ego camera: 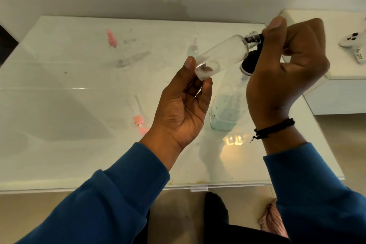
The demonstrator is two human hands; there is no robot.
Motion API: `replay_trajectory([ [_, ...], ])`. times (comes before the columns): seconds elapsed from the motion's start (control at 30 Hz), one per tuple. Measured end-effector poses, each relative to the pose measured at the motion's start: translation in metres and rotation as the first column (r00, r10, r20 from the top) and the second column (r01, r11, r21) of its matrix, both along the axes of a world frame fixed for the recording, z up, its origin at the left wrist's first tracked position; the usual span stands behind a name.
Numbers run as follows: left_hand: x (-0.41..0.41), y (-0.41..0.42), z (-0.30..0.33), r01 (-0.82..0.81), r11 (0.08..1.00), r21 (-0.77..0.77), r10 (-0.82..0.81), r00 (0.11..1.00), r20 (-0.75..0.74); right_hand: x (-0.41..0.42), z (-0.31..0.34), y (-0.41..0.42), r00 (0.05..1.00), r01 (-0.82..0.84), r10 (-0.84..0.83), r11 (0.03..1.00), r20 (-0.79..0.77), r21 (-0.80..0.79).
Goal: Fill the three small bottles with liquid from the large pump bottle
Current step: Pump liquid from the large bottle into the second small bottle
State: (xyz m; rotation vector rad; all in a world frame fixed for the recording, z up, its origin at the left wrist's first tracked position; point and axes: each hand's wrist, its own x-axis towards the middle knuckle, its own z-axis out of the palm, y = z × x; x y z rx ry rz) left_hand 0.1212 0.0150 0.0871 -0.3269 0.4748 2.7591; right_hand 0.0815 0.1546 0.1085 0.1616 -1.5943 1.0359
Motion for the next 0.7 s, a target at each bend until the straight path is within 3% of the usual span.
replay_trajectory([
  [0.7, 0.0002, 0.0001, 0.0007, -0.002, 1.0, -0.003, 0.002, 1.0, -0.007, -0.0022, 0.0031, 0.0003, 1.0, 0.003, -0.003, 1.0, -0.003, -0.011],
])
